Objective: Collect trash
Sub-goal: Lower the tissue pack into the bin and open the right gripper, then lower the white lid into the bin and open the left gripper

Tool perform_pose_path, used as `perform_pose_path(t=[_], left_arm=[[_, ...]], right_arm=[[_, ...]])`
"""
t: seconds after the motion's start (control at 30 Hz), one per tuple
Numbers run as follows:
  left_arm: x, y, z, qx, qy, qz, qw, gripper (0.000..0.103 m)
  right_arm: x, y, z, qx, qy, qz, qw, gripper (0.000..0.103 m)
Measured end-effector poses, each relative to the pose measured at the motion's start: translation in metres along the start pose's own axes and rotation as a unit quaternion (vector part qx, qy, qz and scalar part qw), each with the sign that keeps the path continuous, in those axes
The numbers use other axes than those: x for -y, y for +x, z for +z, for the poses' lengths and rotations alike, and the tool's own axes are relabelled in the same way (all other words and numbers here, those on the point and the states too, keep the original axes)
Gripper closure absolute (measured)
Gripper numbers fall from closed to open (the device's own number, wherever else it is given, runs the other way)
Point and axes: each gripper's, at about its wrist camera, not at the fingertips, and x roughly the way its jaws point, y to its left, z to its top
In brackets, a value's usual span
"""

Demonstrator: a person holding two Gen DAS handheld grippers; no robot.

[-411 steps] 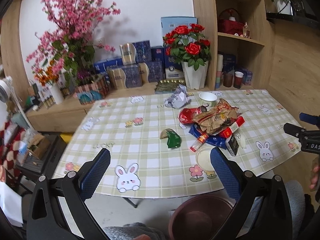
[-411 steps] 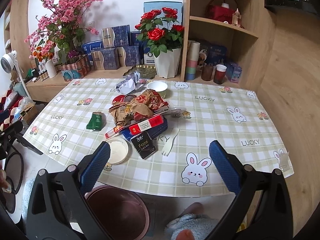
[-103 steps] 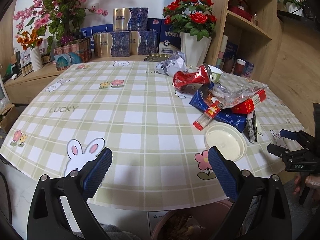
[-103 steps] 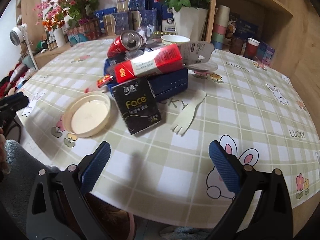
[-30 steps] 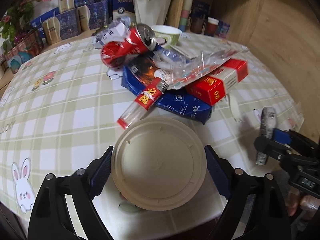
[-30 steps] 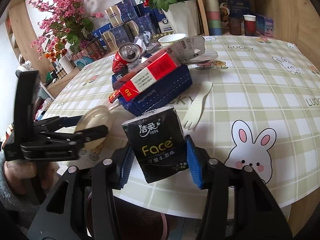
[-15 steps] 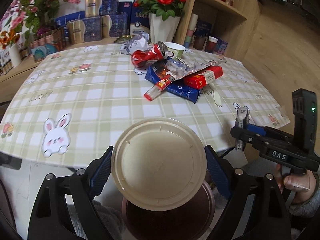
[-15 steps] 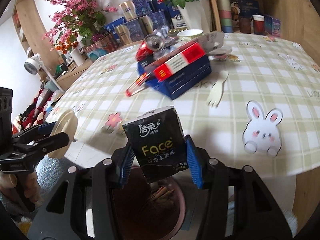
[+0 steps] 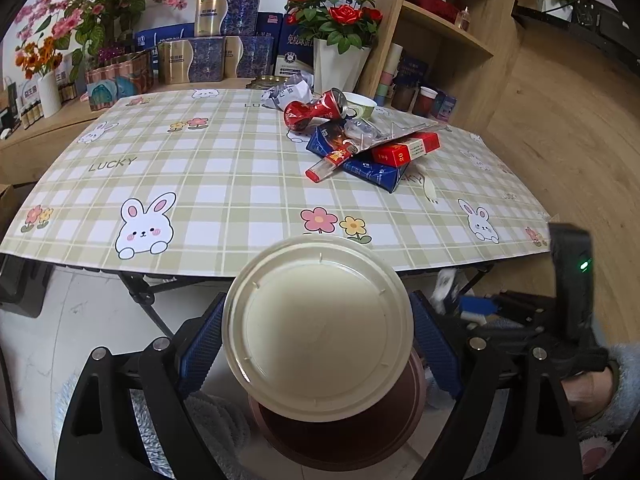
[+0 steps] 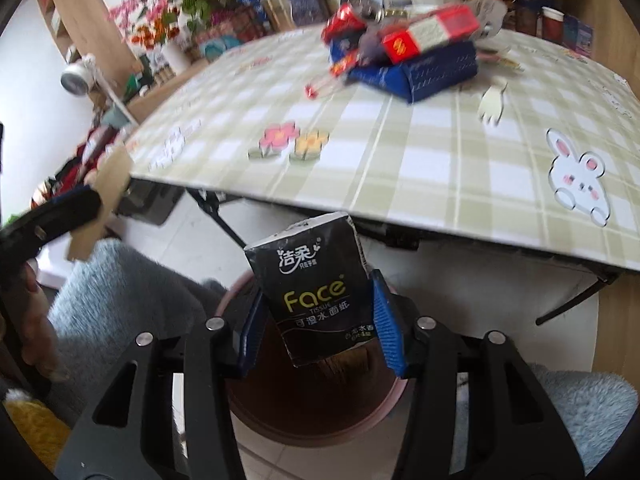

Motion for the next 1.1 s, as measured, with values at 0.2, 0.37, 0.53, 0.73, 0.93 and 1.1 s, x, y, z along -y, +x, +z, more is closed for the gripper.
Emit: perform_pose_path(t=[0.2,0.37,0.53,0.73,0.93,1.1], left_arm=[[-0.003,0.002,-0.005,-0.004,-0.004,-0.003,1.0,0.017],[-0.006,0.005,-0.009,-0.005,-0.009,-0.004,0.9999,0.017],[-0.011,0.011,-0.013,-0.015,-0.014,-0.005,0.9998,0.017],[-0.012,0.014,-0.013,-0.018,-0.014,-0.004,0.9997,0.017],[-0.013,0.017,-0.014,-0.023,-0.012,0.0,0.9997,0.017],[-0.009,0.018,-0.014,-0.019,0.007,0.0,0.9998,0.017]], right_arm=[[-0.007,0.018,-0.006,-0.036,-0.015,-0.007,0.999,0.052],[-0.008,0.029,-0.011,-0.059,-0.019,-0.022,0.998,0.052],[-0.008,0.033,-0.011,-0.063,-0.02,-0.029,0.997,0.049],[-0.009,0.029,-0.009,-0.05,-0.024,-0.039,0.998,0.033],[-0.005,0.004,0.002,0.014,-0.027,-0.058,0.998,0.014],[0.004,-0.026,0.011,0.085,-0.04,-0.09,0.992,0.006]])
